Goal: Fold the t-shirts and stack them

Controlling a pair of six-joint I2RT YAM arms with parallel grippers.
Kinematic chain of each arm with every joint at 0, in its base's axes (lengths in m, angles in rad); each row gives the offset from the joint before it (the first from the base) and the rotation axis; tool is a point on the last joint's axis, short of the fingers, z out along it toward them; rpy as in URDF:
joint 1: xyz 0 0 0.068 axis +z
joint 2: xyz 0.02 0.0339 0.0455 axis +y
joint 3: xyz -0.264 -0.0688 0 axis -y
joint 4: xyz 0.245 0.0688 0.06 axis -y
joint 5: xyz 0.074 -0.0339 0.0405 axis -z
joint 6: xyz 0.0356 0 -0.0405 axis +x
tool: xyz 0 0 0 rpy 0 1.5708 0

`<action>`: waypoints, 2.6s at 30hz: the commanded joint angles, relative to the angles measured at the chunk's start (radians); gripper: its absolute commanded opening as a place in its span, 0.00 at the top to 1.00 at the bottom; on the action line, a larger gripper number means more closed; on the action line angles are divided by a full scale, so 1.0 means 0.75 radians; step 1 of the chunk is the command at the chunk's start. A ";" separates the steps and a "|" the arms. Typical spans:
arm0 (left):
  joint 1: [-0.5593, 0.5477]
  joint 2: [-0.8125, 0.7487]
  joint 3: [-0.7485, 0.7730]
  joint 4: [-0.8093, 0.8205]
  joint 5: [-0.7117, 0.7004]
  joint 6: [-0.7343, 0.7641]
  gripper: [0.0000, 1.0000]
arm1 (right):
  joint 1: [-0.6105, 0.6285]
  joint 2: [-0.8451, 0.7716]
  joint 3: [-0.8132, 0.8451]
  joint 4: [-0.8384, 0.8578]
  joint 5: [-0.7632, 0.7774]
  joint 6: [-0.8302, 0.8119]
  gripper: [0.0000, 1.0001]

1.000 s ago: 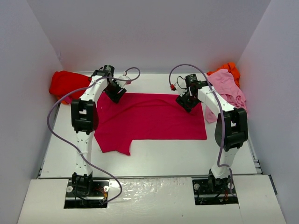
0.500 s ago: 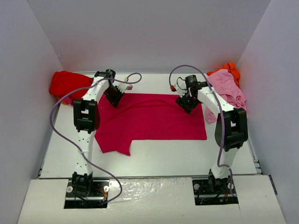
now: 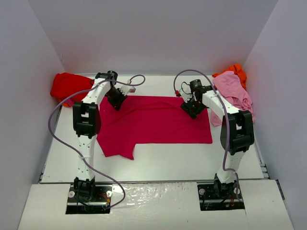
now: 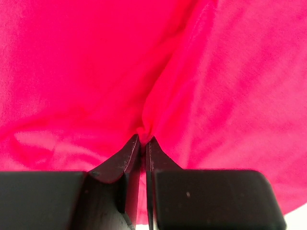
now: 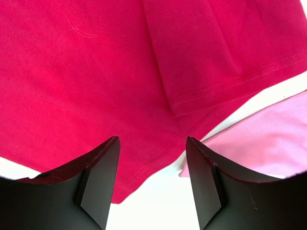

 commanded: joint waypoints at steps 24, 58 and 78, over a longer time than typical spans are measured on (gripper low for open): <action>-0.399 -0.555 -0.668 -0.012 -0.036 0.058 0.89 | 0.001 0.137 0.044 -0.013 0.083 -0.030 0.45; -0.003 -0.077 -0.077 -0.095 -0.154 -0.056 1.00 | 0.004 0.477 0.403 -0.223 0.237 -0.154 0.99; 0.258 0.247 0.347 -0.191 -0.240 -0.061 1.00 | -0.157 0.659 0.535 -0.234 0.604 -0.216 0.96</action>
